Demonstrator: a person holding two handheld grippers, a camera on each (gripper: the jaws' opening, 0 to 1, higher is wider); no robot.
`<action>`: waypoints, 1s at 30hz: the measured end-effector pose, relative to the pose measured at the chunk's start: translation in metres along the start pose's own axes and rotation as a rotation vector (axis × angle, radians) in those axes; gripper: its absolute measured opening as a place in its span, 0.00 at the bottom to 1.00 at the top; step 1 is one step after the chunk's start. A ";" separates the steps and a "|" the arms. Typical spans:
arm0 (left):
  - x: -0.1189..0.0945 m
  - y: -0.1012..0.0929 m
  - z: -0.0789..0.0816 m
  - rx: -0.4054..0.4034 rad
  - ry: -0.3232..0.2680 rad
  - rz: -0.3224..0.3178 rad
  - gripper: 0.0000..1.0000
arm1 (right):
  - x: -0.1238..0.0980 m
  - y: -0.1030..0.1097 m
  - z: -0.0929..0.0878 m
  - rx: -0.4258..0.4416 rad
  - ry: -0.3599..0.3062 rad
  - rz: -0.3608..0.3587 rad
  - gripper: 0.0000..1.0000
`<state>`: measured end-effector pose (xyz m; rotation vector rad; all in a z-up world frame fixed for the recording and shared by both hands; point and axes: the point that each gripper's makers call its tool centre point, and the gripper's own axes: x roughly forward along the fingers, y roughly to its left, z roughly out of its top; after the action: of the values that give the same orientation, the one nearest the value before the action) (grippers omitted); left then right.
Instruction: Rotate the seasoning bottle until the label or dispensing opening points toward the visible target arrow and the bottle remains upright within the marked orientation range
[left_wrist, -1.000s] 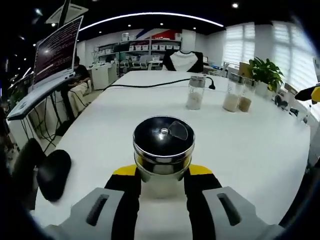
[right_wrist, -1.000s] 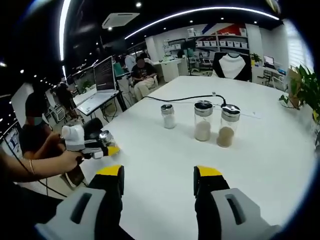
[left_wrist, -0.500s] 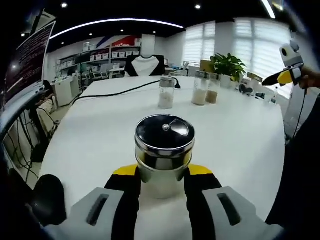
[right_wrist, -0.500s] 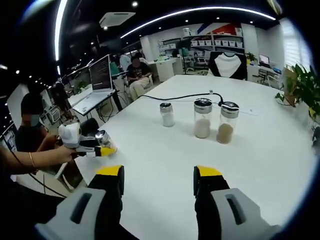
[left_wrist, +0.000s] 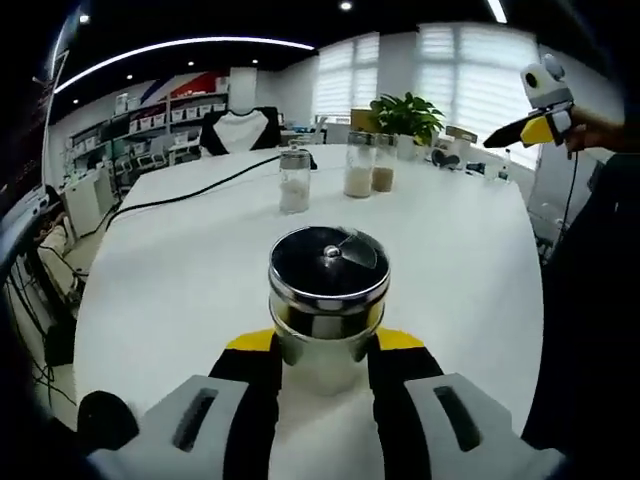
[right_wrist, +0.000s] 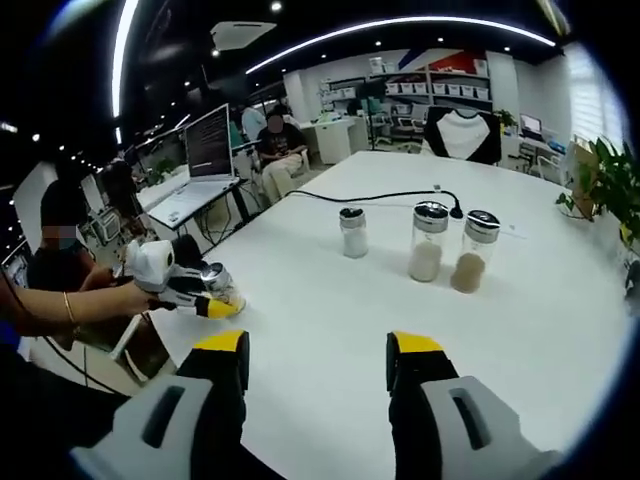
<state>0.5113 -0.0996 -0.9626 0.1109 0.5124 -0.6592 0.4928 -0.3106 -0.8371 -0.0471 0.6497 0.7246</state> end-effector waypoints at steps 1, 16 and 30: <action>-0.001 0.000 0.000 0.001 -0.002 -0.006 0.36 | 0.002 0.003 0.000 -0.004 0.002 0.005 0.54; -0.009 -0.006 -0.004 0.106 -0.010 -0.185 0.36 | 0.081 0.088 0.036 -0.553 0.147 0.344 0.48; -0.018 -0.013 -0.012 0.180 0.013 -0.316 0.36 | 0.151 0.169 0.014 -1.047 0.333 0.709 0.22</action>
<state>0.4863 -0.0963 -0.9633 0.2066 0.4866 -1.0143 0.4791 -0.0882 -0.8820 -0.9547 0.5315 1.7119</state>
